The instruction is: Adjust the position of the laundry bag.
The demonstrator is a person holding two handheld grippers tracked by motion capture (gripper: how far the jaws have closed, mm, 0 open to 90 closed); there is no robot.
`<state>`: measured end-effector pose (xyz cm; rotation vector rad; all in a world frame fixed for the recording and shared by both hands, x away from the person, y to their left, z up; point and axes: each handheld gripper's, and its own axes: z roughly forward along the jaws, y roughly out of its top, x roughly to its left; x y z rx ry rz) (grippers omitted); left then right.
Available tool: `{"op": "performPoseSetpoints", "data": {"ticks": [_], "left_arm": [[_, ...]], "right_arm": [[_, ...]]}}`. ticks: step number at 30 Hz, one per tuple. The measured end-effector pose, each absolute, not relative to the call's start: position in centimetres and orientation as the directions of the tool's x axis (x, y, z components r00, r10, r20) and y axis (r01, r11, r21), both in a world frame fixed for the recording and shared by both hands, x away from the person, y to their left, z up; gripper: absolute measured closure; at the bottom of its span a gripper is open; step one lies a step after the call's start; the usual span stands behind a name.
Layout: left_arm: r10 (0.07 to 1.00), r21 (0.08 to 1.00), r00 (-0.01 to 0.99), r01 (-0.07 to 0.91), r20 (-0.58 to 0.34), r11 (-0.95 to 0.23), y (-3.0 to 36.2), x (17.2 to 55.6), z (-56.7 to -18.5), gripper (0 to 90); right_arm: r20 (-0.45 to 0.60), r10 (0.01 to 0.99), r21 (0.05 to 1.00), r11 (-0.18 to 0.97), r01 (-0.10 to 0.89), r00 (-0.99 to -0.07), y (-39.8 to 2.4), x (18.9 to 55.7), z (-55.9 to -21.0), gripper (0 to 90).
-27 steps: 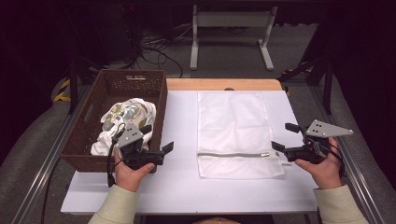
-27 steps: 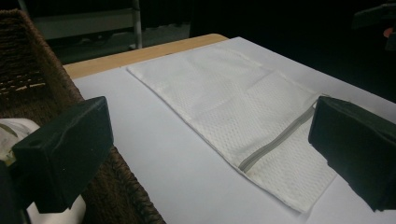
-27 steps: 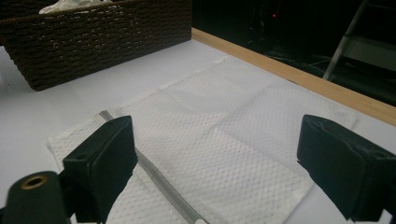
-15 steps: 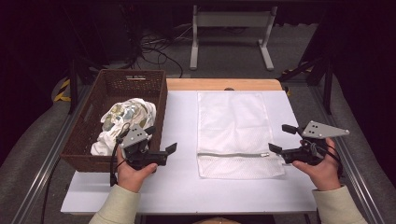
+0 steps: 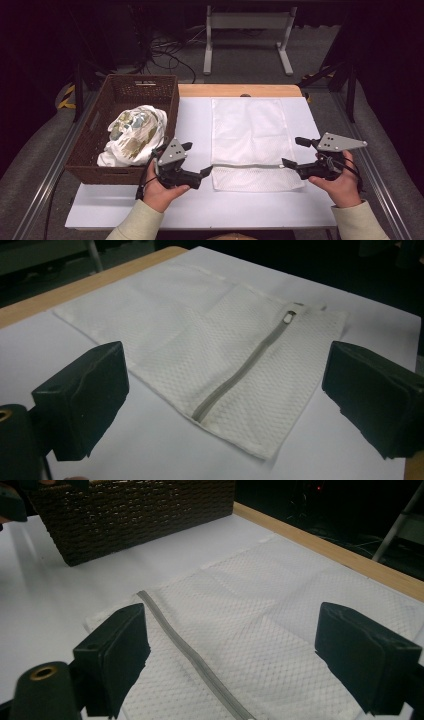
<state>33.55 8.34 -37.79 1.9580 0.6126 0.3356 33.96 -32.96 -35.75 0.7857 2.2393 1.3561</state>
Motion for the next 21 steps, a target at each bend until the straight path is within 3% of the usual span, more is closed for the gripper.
{"op": "performPoseSetpoints", "data": {"ticks": [21], "left_arm": [[0.405,0.720,0.914,0.279,0.003,-0.636,3.0,34.4,-42.4,14.9]], "right_arm": [[-0.020,0.648,0.884,0.367,0.289,-0.761,-33.4,33.5,-36.1,15.1]]}}
